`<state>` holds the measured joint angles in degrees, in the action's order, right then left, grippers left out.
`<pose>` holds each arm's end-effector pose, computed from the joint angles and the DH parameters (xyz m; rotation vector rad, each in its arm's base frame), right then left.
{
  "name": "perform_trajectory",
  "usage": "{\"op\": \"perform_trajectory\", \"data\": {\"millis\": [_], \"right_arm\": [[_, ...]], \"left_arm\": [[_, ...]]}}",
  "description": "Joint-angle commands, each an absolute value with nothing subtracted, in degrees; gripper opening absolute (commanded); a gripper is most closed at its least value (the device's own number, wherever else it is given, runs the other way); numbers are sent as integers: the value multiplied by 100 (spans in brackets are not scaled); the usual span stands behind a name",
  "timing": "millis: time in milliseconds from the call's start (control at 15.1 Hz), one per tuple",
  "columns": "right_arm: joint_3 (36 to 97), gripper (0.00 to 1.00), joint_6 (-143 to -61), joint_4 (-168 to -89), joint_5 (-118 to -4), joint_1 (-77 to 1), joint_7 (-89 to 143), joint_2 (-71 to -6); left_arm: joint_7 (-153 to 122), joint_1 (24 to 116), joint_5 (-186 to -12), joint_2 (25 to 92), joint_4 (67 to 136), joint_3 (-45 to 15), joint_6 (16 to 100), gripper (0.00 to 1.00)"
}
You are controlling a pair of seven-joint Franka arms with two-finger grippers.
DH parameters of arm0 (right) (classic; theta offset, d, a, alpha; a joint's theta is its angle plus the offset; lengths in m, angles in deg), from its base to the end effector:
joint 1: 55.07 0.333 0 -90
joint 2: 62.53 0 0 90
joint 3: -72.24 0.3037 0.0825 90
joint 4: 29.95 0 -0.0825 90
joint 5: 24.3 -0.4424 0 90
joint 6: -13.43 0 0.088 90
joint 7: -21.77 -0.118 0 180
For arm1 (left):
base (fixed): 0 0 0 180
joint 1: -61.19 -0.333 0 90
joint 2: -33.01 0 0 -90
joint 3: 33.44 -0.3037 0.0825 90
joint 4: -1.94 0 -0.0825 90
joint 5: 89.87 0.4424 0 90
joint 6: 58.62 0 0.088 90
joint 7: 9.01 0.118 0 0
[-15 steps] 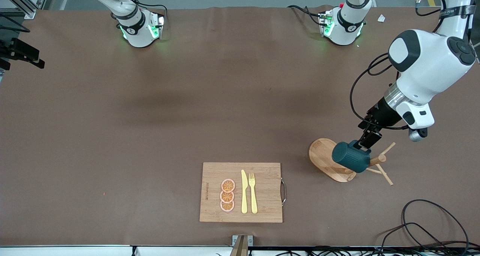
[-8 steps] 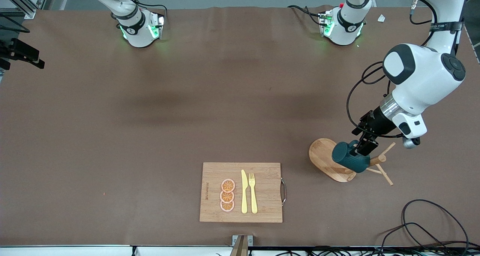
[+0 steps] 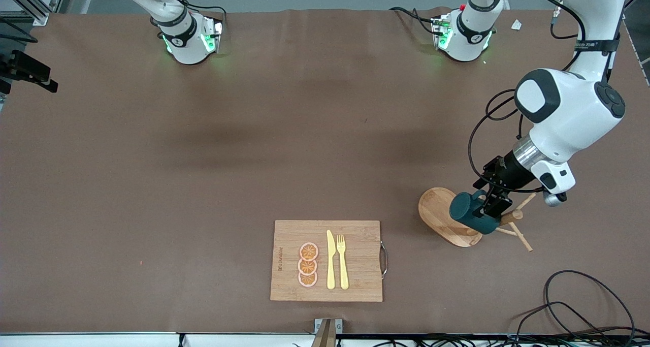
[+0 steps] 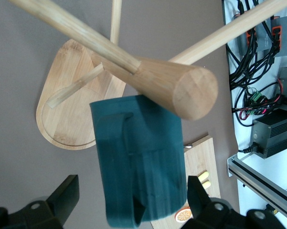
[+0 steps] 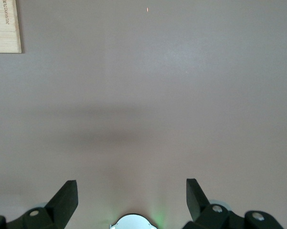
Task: Transfer cup from left to right arm and place
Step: 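Lift the teal mug off the stand with the left gripper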
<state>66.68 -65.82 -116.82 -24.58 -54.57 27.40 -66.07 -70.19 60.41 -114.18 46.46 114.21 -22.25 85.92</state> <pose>0.5706 -0.0517 0.6504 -3.1222 -0.0173 0.1096 0.6691 -0.1178 0.3372 2.2023 1.5169 0.0808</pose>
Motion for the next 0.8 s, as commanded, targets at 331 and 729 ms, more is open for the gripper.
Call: {"op": "perform_trajectory", "data": {"millis": [331, 729], "right_arm": [[6732, 100, -6471, -11749, -2412, -5533, 2661, -6710], [6732, 100, -6462, -11749, -2412, -5542, 2687, -6710]], "left_arm": [[-7071, 5996, -11528, 4997, 11101, -2184, 8631, 91], [-7097, 6013, -11528, 4980, 11101, -2184, 8605, 57]]}}
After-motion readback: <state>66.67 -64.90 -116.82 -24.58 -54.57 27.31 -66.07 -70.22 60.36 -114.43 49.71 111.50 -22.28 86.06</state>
